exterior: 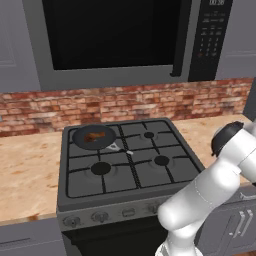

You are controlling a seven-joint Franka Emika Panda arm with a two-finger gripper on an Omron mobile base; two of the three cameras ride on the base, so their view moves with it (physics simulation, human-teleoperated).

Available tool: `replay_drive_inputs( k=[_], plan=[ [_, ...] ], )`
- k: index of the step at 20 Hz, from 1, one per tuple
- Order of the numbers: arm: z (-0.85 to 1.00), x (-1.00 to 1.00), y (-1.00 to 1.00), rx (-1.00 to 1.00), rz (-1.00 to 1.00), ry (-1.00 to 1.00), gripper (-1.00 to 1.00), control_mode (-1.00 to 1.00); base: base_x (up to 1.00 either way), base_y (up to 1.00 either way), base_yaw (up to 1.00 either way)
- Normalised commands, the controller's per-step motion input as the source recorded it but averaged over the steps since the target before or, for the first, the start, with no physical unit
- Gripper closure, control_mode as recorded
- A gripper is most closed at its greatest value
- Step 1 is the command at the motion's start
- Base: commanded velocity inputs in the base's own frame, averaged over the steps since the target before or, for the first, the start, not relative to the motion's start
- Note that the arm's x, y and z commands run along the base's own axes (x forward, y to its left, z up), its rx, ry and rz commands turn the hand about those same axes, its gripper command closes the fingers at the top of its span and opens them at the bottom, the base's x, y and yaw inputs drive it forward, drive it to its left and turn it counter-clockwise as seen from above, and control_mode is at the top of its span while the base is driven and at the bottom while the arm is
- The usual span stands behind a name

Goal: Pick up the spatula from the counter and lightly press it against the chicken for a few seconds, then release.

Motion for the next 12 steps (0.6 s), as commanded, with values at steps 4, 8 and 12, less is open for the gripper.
replay_drive_inputs(
  k=[4,8,12],
  plan=[
    [-0.09,0.12,-0.10,0.01,0.00,0.01,-1.00,-1.00,0.00,0.00,0.00],
    [-0.10,0.13,-0.08,0.01,0.00,0.02,-1.00,-1.00,0.00,0.00,0.00],
    [-0.10,0.12,-0.06,0.01,0.00,0.01,-1.00,-1.00,0.00,0.00,0.00]
  ],
)
